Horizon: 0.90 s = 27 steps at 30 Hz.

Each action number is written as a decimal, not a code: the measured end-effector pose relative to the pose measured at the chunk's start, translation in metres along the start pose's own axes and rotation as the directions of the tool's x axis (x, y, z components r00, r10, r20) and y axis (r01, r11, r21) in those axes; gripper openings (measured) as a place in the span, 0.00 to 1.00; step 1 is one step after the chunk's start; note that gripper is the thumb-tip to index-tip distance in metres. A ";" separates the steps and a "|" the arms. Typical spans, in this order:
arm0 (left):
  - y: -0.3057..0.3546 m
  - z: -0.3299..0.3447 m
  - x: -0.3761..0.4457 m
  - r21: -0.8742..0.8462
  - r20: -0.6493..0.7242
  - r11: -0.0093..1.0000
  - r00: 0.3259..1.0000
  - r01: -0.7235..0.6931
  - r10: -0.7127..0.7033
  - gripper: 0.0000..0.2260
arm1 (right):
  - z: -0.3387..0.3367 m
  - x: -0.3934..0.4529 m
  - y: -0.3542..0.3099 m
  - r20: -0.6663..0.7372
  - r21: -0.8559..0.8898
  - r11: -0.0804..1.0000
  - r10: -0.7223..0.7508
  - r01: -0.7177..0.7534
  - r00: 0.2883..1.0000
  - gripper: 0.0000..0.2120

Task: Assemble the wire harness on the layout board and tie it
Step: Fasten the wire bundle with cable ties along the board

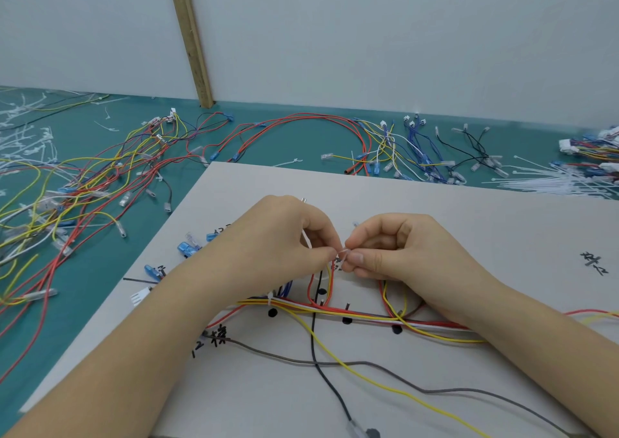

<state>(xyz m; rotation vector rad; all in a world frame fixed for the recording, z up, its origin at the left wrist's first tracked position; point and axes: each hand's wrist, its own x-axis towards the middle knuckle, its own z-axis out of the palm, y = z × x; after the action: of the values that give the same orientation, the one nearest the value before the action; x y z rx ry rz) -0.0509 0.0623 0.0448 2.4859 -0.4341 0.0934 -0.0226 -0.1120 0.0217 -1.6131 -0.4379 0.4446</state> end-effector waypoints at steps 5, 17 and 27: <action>0.000 0.000 0.000 -0.004 -0.002 1.000 1.000 0.005 -0.005 0.10 | 0.000 0.000 0.000 0.004 0.011 1.000 -0.005 0.005 1.000 0.10; 0.000 0.001 0.000 -0.060 -0.015 0.997 0.999 0.041 -0.042 0.09 | 0.001 -0.001 0.001 -0.034 -0.081 0.995 -0.058 0.055 0.998 0.10; -0.002 0.000 0.001 -0.126 0.021 0.988 0.996 0.088 -0.086 0.05 | 0.005 -0.001 -0.003 -0.026 0.029 0.997 -0.077 0.078 0.997 0.09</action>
<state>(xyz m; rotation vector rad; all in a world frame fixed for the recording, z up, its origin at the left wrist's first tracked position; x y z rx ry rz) -0.0488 0.0635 0.0437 2.3778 -0.3271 0.0111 -0.0260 -0.1081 0.0241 -1.5660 -0.4711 0.3700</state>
